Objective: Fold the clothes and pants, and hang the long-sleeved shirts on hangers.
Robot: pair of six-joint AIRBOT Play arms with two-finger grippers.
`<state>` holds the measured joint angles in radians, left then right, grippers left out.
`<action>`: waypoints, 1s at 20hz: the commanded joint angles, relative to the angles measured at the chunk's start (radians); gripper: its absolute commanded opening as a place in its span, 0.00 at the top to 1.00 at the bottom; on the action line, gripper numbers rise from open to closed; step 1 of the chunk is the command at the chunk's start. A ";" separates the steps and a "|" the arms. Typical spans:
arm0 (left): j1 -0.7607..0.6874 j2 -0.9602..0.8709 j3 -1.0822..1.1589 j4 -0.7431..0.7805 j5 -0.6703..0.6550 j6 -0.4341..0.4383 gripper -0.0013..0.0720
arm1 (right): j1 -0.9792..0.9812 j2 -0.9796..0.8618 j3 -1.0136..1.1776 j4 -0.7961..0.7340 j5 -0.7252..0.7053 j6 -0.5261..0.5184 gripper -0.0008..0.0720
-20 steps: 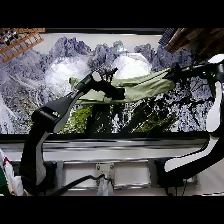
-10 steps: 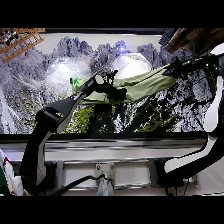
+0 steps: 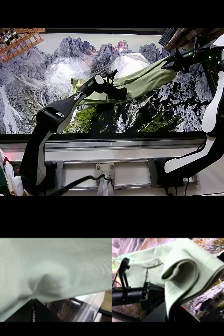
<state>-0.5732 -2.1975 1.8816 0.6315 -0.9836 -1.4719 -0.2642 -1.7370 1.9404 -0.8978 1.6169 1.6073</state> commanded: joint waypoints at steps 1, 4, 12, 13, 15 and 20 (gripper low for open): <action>-0.002 0.000 0.001 -0.014 0.001 0.014 0.97 | 0.003 0.004 0.014 0.002 0.011 0.018 0.96; -0.003 -0.001 0.001 -0.011 0.006 0.013 0.97 | 0.022 0.005 0.014 0.003 0.037 0.026 0.96; -0.011 -0.002 0.000 0.036 0.001 0.013 0.97 | 0.103 0.006 0.014 0.017 0.010 0.071 0.96; -0.013 -0.002 0.000 0.049 0.000 0.013 0.97 | 0.103 0.006 0.016 0.029 0.002 0.080 0.96; -0.018 -0.002 0.000 0.049 0.000 0.013 0.97 | 0.103 0.006 0.037 0.033 -0.013 0.103 0.96; -0.021 -0.003 0.000 0.081 0.001 0.013 0.97 | 0.103 0.008 0.093 0.035 -0.011 0.140 0.96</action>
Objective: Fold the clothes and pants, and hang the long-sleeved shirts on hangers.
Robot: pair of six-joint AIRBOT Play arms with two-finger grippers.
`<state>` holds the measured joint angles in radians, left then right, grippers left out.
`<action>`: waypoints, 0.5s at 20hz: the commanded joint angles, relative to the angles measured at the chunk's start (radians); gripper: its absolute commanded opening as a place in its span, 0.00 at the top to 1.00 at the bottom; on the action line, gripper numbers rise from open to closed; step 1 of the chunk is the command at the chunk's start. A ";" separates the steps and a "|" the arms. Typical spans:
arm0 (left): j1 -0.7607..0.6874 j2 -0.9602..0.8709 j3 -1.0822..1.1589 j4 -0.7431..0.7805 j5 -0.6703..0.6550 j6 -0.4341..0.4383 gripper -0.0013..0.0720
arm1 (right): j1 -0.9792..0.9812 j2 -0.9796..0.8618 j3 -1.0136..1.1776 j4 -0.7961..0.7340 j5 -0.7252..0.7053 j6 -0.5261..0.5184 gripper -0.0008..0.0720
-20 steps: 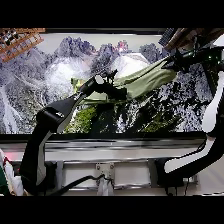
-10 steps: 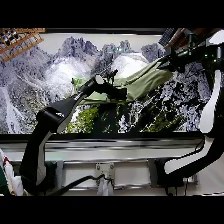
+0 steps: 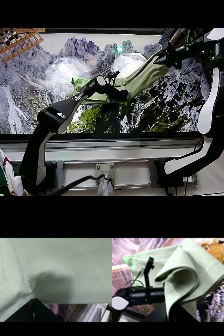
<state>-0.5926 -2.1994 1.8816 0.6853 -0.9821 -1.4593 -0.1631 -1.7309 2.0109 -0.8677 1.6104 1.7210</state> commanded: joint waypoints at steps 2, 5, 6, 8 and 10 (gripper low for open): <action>-0.002 0.000 0.000 0.021 -0.001 0.000 0.97 | 0.004 0.002 0.023 0.005 0.000 0.029 0.96; -0.002 0.001 0.000 0.010 -0.002 0.000 0.97 | 0.017 0.002 0.023 0.001 0.002 0.032 0.96; -0.001 0.003 0.000 0.007 -0.004 0.000 0.97 | 0.024 0.002 0.023 -0.002 0.002 0.032 0.96; 0.008 0.022 0.000 -0.012 -0.027 0.003 0.97 | 0.040 0.002 0.023 -0.016 -0.003 0.032 0.96; 0.035 0.065 0.000 -0.016 -0.078 0.072 0.97 | 0.058 0.002 0.023 -0.046 -0.006 0.032 0.96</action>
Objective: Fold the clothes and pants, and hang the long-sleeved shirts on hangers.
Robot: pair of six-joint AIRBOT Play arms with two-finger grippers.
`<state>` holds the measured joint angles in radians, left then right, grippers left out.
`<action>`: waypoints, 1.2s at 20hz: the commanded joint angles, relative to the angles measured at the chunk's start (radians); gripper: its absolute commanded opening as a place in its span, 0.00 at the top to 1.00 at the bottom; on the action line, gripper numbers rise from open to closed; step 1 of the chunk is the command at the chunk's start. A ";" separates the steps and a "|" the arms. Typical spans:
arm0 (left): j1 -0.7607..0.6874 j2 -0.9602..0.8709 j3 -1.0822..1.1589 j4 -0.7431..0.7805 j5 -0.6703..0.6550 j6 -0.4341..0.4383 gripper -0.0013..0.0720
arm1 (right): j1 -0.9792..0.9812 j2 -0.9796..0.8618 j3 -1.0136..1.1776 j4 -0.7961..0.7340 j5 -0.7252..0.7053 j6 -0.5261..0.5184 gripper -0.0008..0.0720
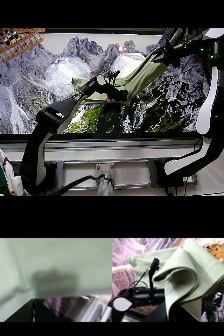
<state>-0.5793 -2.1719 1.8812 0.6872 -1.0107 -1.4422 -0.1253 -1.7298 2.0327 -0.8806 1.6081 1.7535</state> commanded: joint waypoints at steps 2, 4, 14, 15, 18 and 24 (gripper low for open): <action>0.081 0.093 0.001 -0.017 -0.147 0.129 0.97 | 0.041 0.000 0.001 -0.061 -0.004 -0.001 0.96; 0.166 0.144 0.000 0.007 -0.249 0.152 0.97 | 0.071 0.000 0.000 -0.079 -0.013 0.000 0.96; 0.628 0.476 -0.016 0.256 -0.590 0.149 0.97 | 0.410 -0.024 -0.019 -0.155 -0.377 0.151 0.96; 0.652 0.518 -0.055 0.281 -0.590 0.149 0.97 | 0.448 -0.043 -0.018 -0.163 -0.402 0.170 0.96; 0.698 0.645 -0.190 0.322 -0.591 0.202 0.97 | 0.563 -0.127 -0.018 -0.163 -0.512 0.180 0.96; 0.763 0.840 -0.451 0.464 -0.549 0.240 0.97 | 0.732 -0.305 -0.018 -0.047 -0.788 0.186 0.96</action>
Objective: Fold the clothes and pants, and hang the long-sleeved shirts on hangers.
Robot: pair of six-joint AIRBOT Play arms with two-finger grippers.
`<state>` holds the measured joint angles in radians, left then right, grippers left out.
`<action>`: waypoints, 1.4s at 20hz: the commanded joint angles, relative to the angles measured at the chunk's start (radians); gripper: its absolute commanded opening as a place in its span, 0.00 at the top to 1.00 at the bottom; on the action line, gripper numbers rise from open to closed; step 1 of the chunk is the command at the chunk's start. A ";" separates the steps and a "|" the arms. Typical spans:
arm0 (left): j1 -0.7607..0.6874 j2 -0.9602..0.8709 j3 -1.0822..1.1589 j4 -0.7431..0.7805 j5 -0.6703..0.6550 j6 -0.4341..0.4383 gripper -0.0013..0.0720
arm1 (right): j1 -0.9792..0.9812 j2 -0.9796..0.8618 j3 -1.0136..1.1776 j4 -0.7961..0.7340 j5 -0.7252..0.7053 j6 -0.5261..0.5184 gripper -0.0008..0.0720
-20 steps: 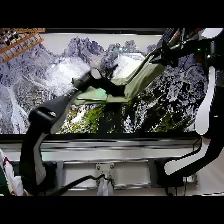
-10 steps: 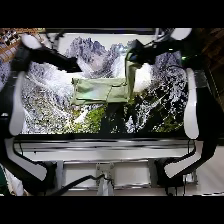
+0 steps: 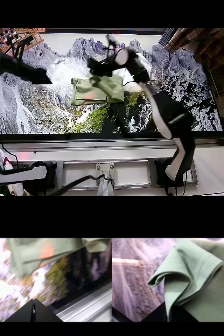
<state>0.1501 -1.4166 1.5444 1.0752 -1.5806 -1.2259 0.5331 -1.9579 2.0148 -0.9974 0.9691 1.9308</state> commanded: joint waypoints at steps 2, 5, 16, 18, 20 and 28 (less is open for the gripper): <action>0.058 0.122 -0.180 0.077 0.063 0.023 0.97 | 0.095 -0.137 0.000 0.130 -0.161 0.006 0.96; 0.076 0.135 -0.212 0.077 0.094 0.022 0.97 | 0.108 -0.208 0.000 0.180 -0.178 0.005 0.94; 0.075 0.135 -0.212 0.076 0.141 0.022 0.97 | 0.065 -0.168 0.019 0.441 -0.148 -0.276 0.54; 0.075 0.135 -0.212 0.076 0.141 0.021 0.97 | 0.015 -0.082 0.019 0.325 -0.134 -0.276 0.54; 0.075 0.135 -0.212 0.076 0.142 0.010 0.97 | -0.059 0.009 0.019 0.037 -0.058 -0.217 0.54; 0.074 0.135 -0.212 -0.043 0.214 0.010 0.96 | -0.396 0.065 -0.172 -0.131 0.284 -0.177 0.59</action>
<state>0.2245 -1.2823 1.3323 1.0920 -1.4090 -1.2156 0.2344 -1.9057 1.9301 -1.1774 1.2060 1.8046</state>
